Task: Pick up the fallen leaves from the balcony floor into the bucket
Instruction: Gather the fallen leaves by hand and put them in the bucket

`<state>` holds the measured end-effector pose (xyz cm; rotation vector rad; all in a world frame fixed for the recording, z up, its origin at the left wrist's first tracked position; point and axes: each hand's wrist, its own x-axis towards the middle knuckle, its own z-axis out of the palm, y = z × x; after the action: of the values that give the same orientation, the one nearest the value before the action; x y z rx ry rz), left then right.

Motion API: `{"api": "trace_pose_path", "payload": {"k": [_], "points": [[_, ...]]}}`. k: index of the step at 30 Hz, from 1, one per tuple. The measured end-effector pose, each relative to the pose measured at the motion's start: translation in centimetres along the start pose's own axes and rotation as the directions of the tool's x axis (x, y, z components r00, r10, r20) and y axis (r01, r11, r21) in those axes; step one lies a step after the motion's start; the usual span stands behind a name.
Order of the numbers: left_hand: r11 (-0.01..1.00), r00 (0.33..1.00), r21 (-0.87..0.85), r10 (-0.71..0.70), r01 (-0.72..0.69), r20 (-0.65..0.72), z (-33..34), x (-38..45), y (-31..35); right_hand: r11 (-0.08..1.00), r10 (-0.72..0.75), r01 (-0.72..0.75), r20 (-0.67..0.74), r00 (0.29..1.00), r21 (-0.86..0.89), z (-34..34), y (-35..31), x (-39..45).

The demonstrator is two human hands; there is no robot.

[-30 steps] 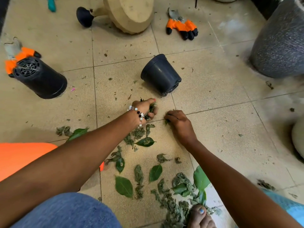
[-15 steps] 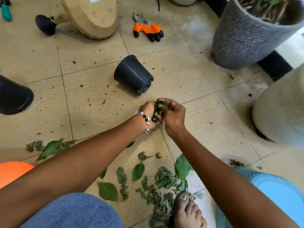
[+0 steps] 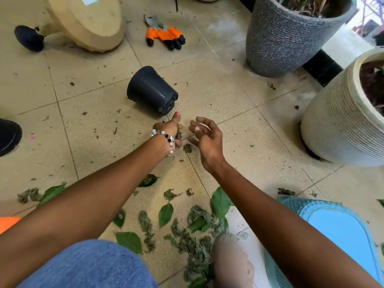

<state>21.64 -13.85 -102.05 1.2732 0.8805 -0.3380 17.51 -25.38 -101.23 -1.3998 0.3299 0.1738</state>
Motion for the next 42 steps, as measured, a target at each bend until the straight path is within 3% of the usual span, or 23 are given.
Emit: {"api": "trace_pose_path", "payload": {"k": [1, 2, 3, 4, 6, 8, 9, 10, 11, 12, 13, 14, 15, 16, 18, 22, 26, 31, 36, 42], "points": [[0.999, 1.000, -0.038, -0.004, 0.003, -0.025, -0.5, 0.3, 0.3, 0.972, -0.064, 0.066, 0.014, 0.998, -0.223, -0.5, 0.5, 0.5], [0.998, 0.999, -0.065, -0.013, 0.009, -0.048, -1.2, 0.5, 0.6, 0.844, -0.142, 0.190, 0.134, 0.981, -0.501, -1.1, 1.2, 0.9], [0.997, 0.997, -0.073, -0.028, 0.022, -0.074, -1.7, 0.7, 0.9, 0.645, -0.186, 0.359, 0.317, 0.930, -0.674, -1.7, 2.2, 1.1], [0.997, 0.996, -0.078, -0.034, 0.028, -0.080, -2.1, 0.7, 1.0, 0.446, -0.187, 0.518, 0.490, 0.852, -0.730, -2.1, 3.4, 1.2], [0.997, 0.995, -0.075, -0.036, 0.030, -0.091, -2.4, 0.9, 0.7, 0.173, -0.079, 0.648, 0.646, 0.760, -0.742, -2.8, 5.2, 0.9], [0.995, 0.994, -0.094, -0.052, 0.043, -0.092, -2.2, 0.8, 0.3, -0.010, -0.019, 0.678, 0.678, 0.735, -0.735, -3.4, 6.2, 1.2], [0.993, 0.995, -0.102, -0.060, 0.052, -0.074, -2.1, 0.7, 0.2, -0.052, -0.038, 0.687, 0.689, 0.724, -0.725, -3.6, 6.1, 1.4], [0.991, 0.997, -0.118, -0.063, 0.057, -0.050, -2.0, 0.4, 0.2, -0.036, -0.084, 0.695, 0.695, 0.714, -0.718, -3.7, 6.0, 1.6], [0.988, 0.997, -0.138, -0.069, 0.065, -0.026, -1.8, 0.2, 0.1, 0.054, -0.162, 0.681, 0.666, 0.728, -0.731, -3.9, 5.5, 1.7], [0.986, 0.997, -0.151, -0.075, 0.073, -0.004, -1.6, 0.1, 0.0, 0.247, -0.238, 0.616, 0.570, 0.787, -0.748, -3.9, 4.8, 1.8], [0.982, 0.997, -0.174, -0.076, 0.078, 0.017, -1.4, 0.0, -0.1, 0.543, -0.233, 0.462, 0.403, 0.885, -0.701, -3.7, 3.7, 1.6], [0.975, 0.997, -0.205, -0.077, 0.081, 0.029, -1.1, -0.1, -0.2, 0.837, -0.116, 0.213, 0.218, 0.969, -0.504, -3.3, 2.7, 1.5], [0.965, 0.996, -0.246, -0.078, 0.086, 0.042, -0.6, -0.4, -0.1, 0.984, 0.044, -0.026, 0.102, 0.994, -0.177, -3.0, 2.0, 1.4], [0.955, 0.996, -0.286, -0.068, 0.080, 0.052, 0.1, -0.6, -0.2, 0.972, 0.183, -0.188, 0.048, 0.982, 0.142, -2.5, 1.2, 1.3], [0.933, 0.997, -0.354, -0.047, 0.063, 0.054, 2.0, -1.1, 0.0, 0.807, 0.345, -0.304, 0.013, 0.938, 0.507, -1.8, -0.2, 1.2], [0.894, 1.000, -0.449, 0.016, -0.017, -0.005, 5.9, -2.4, 1.0, 0.603, 0.385, -0.278, 0.032, 0.922, 0.748, -0.8, -3.6, 1.0], [0.891, 0.990, -0.434, 0.111, -0.136, -0.083, 9.1, -5.1, 2.7, 0.535, 0.359, -0.250, 0.051, 0.932, 0.807, -1.1, -8.1, 1.7], [0.919, 0.978, -0.337, 0.206, -0.203, -0.028, 13.2, -12.3, 8.2, 0.545, 0.299, -0.131, -0.047, 0.953, 0.828, -3.0, -15.8, 0.5], [0.955, 0.970, -0.218, 0.226, -0.203, 0.088, 16.3, -24.6, 14.6, 0.537, 0.228, 0.024, -0.172, 0.958, 0.843, -5.0, -26.9, -5.6], [0.980, 0.952, -0.092, 0.196, -0.178, 0.237, 17.9, -45.0, 22.6, 0.598, 0.209, 0.178, -0.367, 0.907, 0.781, -6.9, -43.7, -18.8]]}}
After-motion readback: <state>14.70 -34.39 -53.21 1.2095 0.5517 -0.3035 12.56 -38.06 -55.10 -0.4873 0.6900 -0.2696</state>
